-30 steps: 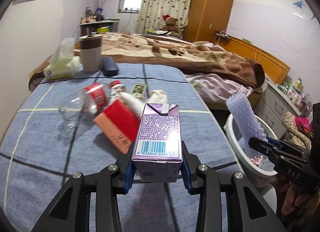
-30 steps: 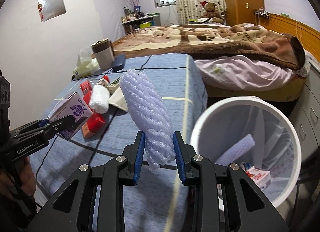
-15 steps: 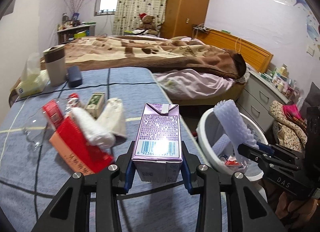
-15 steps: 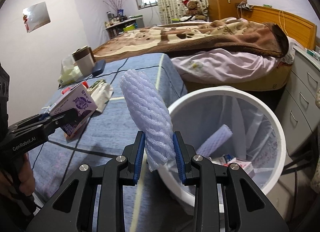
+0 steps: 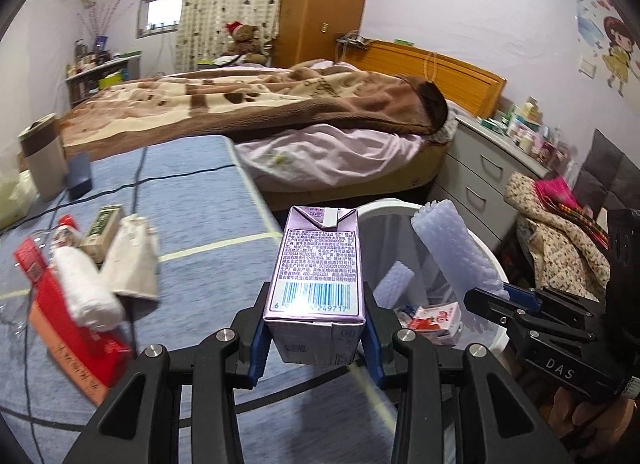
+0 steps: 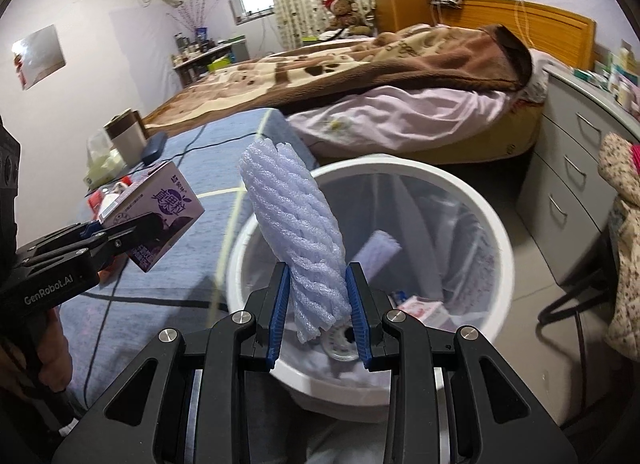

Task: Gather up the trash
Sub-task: 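Carry the purple carton and foam sleeve over the white bin with both tools, then open both tools to drop the carton and sleeve into the bin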

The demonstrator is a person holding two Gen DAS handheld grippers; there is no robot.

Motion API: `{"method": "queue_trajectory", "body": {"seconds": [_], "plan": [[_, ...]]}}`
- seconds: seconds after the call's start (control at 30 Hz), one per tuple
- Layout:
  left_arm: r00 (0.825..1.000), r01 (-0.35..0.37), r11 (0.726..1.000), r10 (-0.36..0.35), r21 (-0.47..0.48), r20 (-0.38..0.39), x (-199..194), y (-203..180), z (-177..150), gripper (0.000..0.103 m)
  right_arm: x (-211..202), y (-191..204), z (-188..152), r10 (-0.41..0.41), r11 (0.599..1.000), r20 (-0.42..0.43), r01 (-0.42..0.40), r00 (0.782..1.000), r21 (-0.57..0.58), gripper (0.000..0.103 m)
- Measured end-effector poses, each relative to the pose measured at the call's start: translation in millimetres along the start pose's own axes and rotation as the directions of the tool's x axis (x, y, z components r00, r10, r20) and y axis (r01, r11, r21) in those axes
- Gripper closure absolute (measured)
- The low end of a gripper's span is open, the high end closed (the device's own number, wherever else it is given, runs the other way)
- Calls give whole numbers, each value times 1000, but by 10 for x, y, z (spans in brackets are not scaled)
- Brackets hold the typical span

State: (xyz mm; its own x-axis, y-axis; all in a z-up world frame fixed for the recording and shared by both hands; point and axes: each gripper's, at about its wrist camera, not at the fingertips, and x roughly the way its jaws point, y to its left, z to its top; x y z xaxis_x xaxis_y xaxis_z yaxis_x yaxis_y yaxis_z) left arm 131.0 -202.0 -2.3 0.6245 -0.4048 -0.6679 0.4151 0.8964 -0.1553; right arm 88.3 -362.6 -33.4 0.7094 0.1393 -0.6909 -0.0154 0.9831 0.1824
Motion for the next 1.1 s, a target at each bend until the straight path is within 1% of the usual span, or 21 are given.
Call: {"method": "queue_trajectory", "body": {"seconds": [0.27, 0.5, 0.57, 0.6, 0.67, 0.7, 0.77, 1.1], "plan": [[998, 62, 996, -60, 57, -34, 222, -278, 24, 64, 6, -146, -45, -23, 999, -16, 24, 1000, 40, 73], [995, 85, 994, -82, 66, -54, 389, -389, 34, 64, 38, -234, -57, -45, 997, -30, 47, 999, 66, 72], [995, 93, 993, -90, 66, -53, 415, -404, 47, 64, 42, -252, -66, -43, 997, -34, 45, 998, 69, 71], [994, 95, 993, -92, 68, -54, 427, -409, 54, 64, 42, -255, -68, -42, 997, -35, 44, 999, 67, 68], [994, 100, 992, -96, 73, -49, 443, -424, 65, 63, 40, -263, -62, -45, 997, -31, 47, 999, 66, 58], [994, 106, 992, -103, 75, -46, 445, -429, 69, 57, 35, -265, -62, -44, 997, -28, 46, 999, 67, 50], [994, 109, 991, -107, 72, -38, 437, -435, 79, 52, 29, -271, -60, -42, 997, -25, 44, 999, 68, 49], [994, 107, 993, -105, 48, -30, 330, -313, 61, 52, -13, -180, -34, -29, 999, -15, 30, 999, 42, 49]]}}
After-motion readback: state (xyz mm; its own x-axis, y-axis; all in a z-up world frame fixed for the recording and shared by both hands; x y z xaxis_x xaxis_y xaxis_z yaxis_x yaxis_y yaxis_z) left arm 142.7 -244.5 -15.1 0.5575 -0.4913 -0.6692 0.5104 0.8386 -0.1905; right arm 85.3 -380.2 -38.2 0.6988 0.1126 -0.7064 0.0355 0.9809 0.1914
